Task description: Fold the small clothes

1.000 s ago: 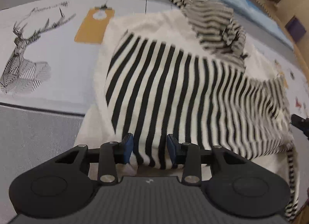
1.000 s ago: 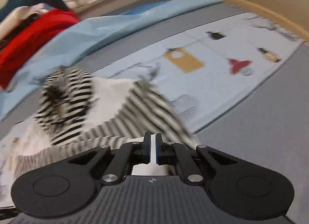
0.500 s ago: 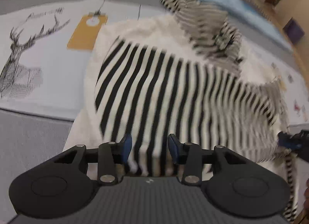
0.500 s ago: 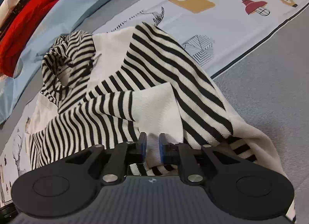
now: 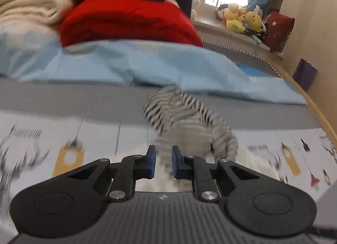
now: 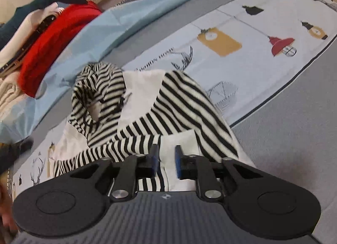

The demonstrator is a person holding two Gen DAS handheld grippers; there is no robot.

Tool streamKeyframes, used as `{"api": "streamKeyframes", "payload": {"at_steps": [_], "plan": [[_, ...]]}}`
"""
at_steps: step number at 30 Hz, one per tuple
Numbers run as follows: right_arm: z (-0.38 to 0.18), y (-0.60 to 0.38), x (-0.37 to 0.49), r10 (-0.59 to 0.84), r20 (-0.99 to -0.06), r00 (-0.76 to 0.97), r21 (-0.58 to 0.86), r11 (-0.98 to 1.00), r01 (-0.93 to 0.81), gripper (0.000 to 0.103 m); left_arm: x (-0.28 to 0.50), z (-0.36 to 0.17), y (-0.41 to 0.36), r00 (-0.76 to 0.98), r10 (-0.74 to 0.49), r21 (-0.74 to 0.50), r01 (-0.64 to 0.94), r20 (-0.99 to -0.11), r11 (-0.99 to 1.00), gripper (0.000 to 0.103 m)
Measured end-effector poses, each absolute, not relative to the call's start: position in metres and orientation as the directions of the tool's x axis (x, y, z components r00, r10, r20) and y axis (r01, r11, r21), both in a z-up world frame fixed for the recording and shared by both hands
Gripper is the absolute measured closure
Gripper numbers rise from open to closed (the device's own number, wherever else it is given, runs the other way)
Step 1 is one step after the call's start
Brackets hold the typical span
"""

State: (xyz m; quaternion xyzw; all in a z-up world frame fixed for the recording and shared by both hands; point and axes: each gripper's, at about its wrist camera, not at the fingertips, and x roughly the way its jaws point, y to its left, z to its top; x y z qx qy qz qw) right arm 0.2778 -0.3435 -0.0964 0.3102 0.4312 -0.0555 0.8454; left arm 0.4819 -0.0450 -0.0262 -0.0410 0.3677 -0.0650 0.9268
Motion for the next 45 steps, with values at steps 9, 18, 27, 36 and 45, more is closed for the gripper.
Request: {"api": "streamKeyframes", "payload": {"at_steps": [9, 18, 27, 36, 45], "plan": [[-0.087, -0.348, 0.281, 0.234, -0.738, 0.633, 0.545, 0.759, 0.355, 0.093, 0.625, -0.078, -0.091, 0.684, -0.079, -0.048, 0.063, -0.726, 0.997, 0.07], [-0.101, -0.348, 0.284, 0.261, -0.762, 0.593, 0.566, 0.713, 0.413, 0.093, 0.686, -0.137, -0.101, 0.612, 0.009, 0.03, 0.025, -0.791, 0.999, 0.081], [-0.095, -0.347, 0.288, 0.263, -0.75, 0.607, 0.583, 0.696, 0.42, 0.093, 0.552, -0.041, -0.125, 0.78, -0.243, 0.111, 0.37, -0.577, 0.923, 0.102], [-0.088, -0.362, 0.277, 0.203, -0.737, 0.645, 0.589, 0.662, 0.464, 0.093, 0.288, -0.042, -0.055, 0.524, -0.561, -0.133, 0.644, -0.641, 0.753, 0.095], [-0.096, -0.358, 0.281, 0.212, -0.751, 0.625, 0.567, 0.692, 0.446, 0.087, 0.327, -0.072, -0.004, 0.596, -0.435, -0.435, 0.154, -0.675, 0.887, 0.066]]}}
